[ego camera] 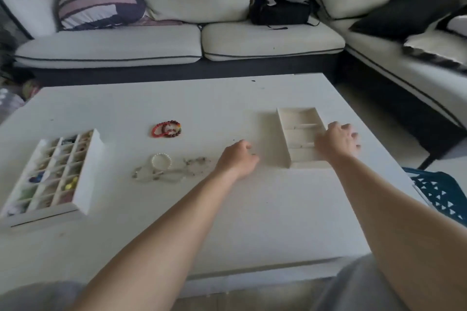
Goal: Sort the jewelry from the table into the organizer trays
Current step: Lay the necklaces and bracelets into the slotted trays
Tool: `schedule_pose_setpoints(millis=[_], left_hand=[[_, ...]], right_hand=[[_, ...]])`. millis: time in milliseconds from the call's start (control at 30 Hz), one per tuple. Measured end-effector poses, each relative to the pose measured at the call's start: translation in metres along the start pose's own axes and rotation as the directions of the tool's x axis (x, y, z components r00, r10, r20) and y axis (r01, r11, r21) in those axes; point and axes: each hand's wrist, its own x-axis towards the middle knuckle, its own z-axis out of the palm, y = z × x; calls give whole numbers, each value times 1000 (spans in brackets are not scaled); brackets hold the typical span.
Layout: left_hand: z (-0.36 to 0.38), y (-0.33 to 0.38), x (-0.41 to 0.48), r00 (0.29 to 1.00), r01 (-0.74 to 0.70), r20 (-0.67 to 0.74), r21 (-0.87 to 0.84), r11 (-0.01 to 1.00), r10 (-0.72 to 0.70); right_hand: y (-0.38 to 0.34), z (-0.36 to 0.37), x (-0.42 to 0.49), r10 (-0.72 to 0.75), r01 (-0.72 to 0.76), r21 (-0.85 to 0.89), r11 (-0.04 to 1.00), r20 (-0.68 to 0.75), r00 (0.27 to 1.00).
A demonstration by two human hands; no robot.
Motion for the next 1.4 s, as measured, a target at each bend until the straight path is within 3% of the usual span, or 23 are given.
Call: schedule_pose_setpoints(millis=[100,200,367,500,600,700,767,900,1067,1167,1300,1400], left_hand=[[42,31,15,992,4,124,-74,997,6],[70,50,23,989,-2,148,-161,987,26],[83,55,24,999,36,44,-235,971,-26],[66,35,20,994,109,17,-403,909,-112],[29,19,6,950,71,-256,-377,924,-177],[-27,-11,-15,775,-9,-596,-344,939,-210],[-59,-36,-24,740,16,-643,-276,961,-197],[-90,-86,-53,913,183,-369,-9,983,-174],[-100,-132,-84,975,198,-157,289,937,-158],[-105,-151,-87,972,234,-86,391,890,-218],[-112,-162,-82,971,211,6,430,878,-237],[-123,-162,-70,965,212,65,374,903,-253]], right_hand=[[34,5,20,68,-70,12,997,154,986],[41,17,26,-7,3,21,1000,220,976],[45,23,28,-54,53,11,999,160,986],[37,18,23,-112,115,-35,993,78,991],[18,7,13,-259,260,-4,966,63,964],[-12,-6,-8,-438,444,-19,896,133,889],[-29,-9,-28,-544,570,-90,817,210,812],[-58,8,-77,-694,780,-157,606,375,615],[-89,44,-122,-748,876,-92,473,483,455],[-96,59,-135,-736,890,-77,449,533,417],[-100,62,-136,-657,866,7,500,655,374],[-111,59,-127,-648,816,50,576,636,419]])
